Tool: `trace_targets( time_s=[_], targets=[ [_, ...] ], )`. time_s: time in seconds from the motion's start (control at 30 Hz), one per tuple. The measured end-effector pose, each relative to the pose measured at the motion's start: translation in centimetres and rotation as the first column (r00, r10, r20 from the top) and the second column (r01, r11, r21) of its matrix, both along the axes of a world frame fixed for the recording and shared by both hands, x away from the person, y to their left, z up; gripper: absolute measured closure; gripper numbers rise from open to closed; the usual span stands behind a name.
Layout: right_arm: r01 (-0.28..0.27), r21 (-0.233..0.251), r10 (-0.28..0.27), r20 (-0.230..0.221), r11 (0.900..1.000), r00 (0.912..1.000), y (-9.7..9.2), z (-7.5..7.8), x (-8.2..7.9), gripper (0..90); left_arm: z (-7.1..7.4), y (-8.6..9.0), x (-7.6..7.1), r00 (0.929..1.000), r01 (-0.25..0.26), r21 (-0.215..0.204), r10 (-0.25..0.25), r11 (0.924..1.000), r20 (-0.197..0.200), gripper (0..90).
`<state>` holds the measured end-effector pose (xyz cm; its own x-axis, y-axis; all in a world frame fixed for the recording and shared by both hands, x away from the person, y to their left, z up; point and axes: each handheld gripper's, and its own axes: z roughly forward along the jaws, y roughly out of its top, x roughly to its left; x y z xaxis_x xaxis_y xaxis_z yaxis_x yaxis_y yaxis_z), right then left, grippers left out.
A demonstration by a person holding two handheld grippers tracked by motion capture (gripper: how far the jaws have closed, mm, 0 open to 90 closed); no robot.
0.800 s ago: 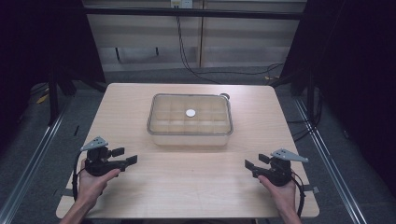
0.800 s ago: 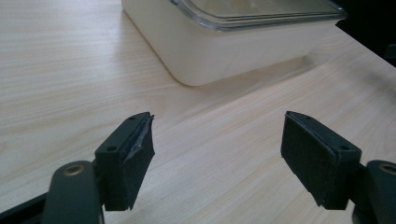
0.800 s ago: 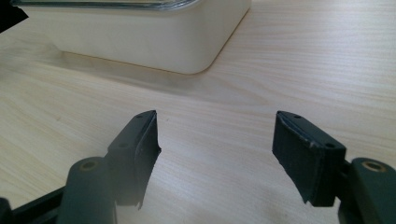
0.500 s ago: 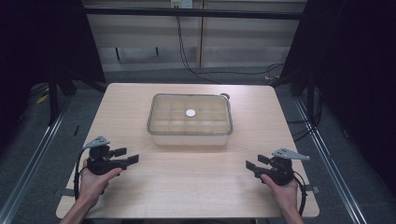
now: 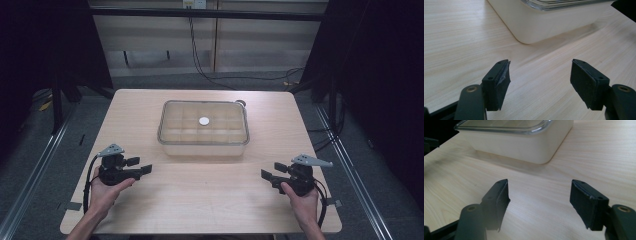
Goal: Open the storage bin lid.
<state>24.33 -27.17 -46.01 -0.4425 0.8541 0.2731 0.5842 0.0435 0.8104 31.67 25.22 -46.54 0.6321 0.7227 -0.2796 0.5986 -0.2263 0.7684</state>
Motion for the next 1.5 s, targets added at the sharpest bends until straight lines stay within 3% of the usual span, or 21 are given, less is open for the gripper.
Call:
trace_targets(
  time_s=[0.17,0.3,0.33,0.47,0.57,0.67,0.8,1.0,1.13,1.2,1.33,1.43,1.5],
  targets=[
    [-0.033,-0.021,0.033,-0.021,0.9992,0.9992,0.7,0.1,1.3,30.4,0.5,-0.1,0.4,1.0,-0.006,-0.036,0.006,0.9993,-0.002,32.0],
    [-0.046,-0.008,0.045,-0.028,0.9989,0.9986,1.0,0.4,1.8,30.0,1.4,-0.4,0.7,0.9987,0.016,-0.018,-0.015,0.9997,0.049,35.2],
    [-0.053,-0.015,0.053,-0.019,0.9985,0.9984,1.3,0.8,2.1,29.5,1.6,-0.5,0.8,0.9983,0.029,-0.022,-0.028,0.9993,0.051,38.9],
    [-0.052,-0.015,0.052,-0.005,0.9985,0.9986,1.6,1.6,3.0,29.4,2.1,-1.0,1.0,0.9959,0.05,-0.003,-0.05,0.9987,0.075,39.5],
    [-0.049,-0.005,0.049,-0.005,0.9988,0.9988,1.7,1.9,3.9,29.4,2.2,-1.1,1.6,0.9969,0.05,-0.071,-0.045,0.9963,0.064,37.7],
    [-0.051,-0.001,0.051,-0.004,0.9987,0.9987,1.8,1.9,4.4,29.3,2.7,-1.5,2.0,0.9947,0.043,-0.033,-0.04,0.9985,0.095,38.6],
    [-0.048,0.002,0.048,0.012,0.9988,0.9988,2.5,1.9,4.8,27.5,3.4,-1.7,2.6,0.9958,0.015,-0.004,-0.015,0.9999,0.09,30.6],
    [-0.051,0.0,0.051,0.006,0.9987,0.9987,2.8,2.0,6.0,27.2,4.3,-1.6,3.9,0.997,0.027,-0.026,-0.025,0.9993,0.073,30.1],
    [-0.055,-0.004,0.055,0.001,0.9985,0.9985,2.9,2.6,7.1,26.8,4.3,-1.9,4.8,0.9959,0.055,0.0,-0.055,0.9985,0.072,27.1],
    [-0.07,-0.012,0.07,0.001,0.9975,0.9975,3.0,3.0,7.7,26.6,4.2,-2.2,5.2,0.9963,0.069,-0.026,-0.068,0.9972,0.053,26.6],
    [-0.08,-0.008,0.08,-0.017,0.9967,0.9966,3.2,3.6,9.0,26.6,4.1,-2.5,5.6,0.9945,0.083,-0.003,-0.083,0.9965,0.065,26.9],
    [-0.078,-0.01,0.078,-0.026,0.9969,0.9966,3.4,3.8,9.8,25.7,4.5,-2.6,6.0,0.9951,0.071,-0.011,-0.07,0.9974,0.07,27.0],
    [-0.087,-0.014,0.087,-0.023,0.9961,0.9959,3.4,3.9,10.3,30.6,4.8,-2.6,6.4,0.9944,0.073,-0.003,-0.072,0.9973,0.077,28.1]
  ],
)
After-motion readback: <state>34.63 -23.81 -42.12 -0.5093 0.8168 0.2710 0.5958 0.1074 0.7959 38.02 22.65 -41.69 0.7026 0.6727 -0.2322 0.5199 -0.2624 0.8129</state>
